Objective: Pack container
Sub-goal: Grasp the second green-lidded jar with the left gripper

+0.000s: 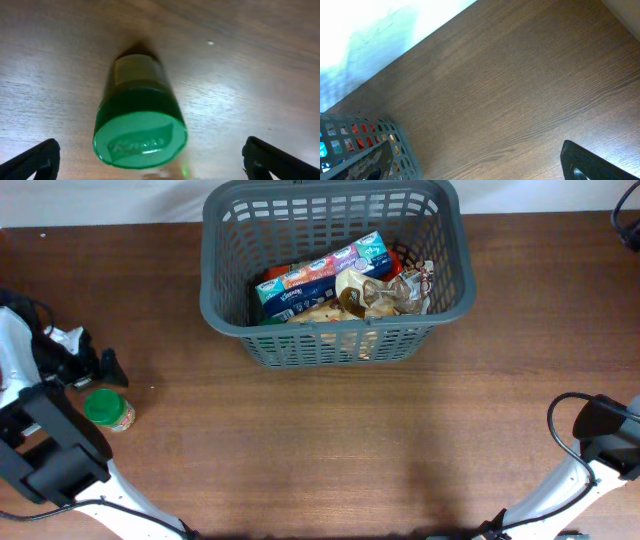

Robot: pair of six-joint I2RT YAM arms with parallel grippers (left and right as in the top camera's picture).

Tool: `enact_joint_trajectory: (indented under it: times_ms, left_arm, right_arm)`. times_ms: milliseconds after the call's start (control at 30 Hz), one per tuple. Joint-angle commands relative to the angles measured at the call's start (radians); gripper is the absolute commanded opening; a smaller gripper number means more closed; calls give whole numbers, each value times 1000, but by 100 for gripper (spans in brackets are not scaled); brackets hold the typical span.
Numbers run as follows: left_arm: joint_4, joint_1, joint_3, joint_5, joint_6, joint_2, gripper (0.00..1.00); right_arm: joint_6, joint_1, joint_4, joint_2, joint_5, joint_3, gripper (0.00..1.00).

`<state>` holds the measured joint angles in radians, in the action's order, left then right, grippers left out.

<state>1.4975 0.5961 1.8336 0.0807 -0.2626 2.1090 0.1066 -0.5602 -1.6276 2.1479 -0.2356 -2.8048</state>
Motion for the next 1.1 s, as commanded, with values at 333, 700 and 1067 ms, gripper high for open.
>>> enact_joint_trajectory:
  times_ms: [333, 700, 1067]
  left_arm:
    - [-138, 1, -215, -47, 47, -28, 93]
    - [-174, 1, -249, -89, 69, -28, 81]
    - [-231, 1, -249, -89, 66, -28, 67]
  right_arm:
    - [6, 3, 0, 2, -11, 1, 99]
    - [6, 3, 0, 2, -11, 1, 99]
    - [6, 3, 0, 2, -11, 1, 99]
